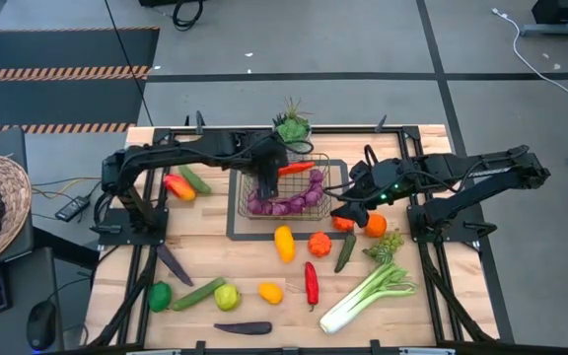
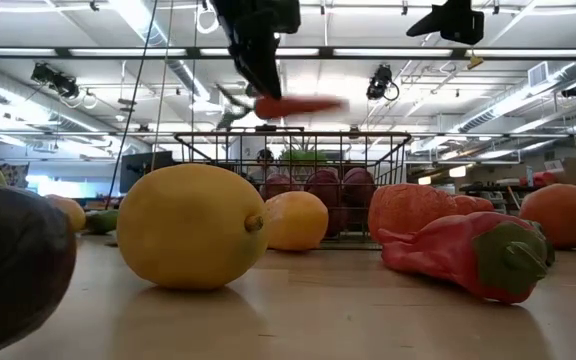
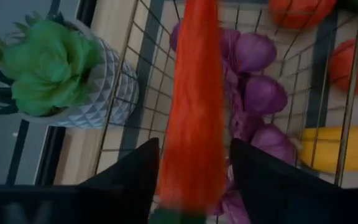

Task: Build produce basket
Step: Put the carrot into the wire basket, then put the green chili pepper into the wire basket

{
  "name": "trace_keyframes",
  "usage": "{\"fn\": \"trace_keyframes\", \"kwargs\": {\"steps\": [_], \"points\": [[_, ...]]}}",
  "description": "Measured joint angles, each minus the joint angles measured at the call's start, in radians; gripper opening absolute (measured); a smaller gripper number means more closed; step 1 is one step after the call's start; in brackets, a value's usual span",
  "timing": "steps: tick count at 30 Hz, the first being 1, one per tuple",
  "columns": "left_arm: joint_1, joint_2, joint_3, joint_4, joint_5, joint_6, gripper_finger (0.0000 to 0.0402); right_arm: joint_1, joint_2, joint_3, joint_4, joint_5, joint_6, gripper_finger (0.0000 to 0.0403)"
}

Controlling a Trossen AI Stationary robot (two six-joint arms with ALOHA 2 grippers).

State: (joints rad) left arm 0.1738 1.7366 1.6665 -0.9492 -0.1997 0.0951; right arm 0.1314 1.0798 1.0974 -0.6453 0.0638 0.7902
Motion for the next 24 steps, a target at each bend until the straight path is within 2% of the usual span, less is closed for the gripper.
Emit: {"fn": "trace_keyframes", "kwargs": {"steps": [7, 11, 14, 20, 24], "points": [[-0.003, -0.009, 0.003, -0.056, -0.006, -0.081, 0.0283, 0.0, 0.0, 0.0, -0.006, 0.013, -0.005, 0.0329], [-0.017, -0.009, 0.038, -0.2, 0.057, -0.16, 0.0305, 0.0, 0.0, 0.0, -0.01, 0.011, 0.02, 0.0329], [-0.051, -0.012, 0.053, -0.288, 0.1, -0.206, 0.0308, 0.0, 0.0, 0.0, -0.029, 0.004, 0.026, 0.0329], [-0.145, -0.035, 0.059, -0.411, 0.1, -0.275, 0.0298, 0.0, 0.0, 0.0, -0.066, -0.005, 0.098, 0.0329], [-0.21, -0.064, 0.058, -0.431, 0.1, -0.3, 0.0294, 0.0, 0.0, 0.0, -0.06, 0.0, 0.048, 0.0329]]}}
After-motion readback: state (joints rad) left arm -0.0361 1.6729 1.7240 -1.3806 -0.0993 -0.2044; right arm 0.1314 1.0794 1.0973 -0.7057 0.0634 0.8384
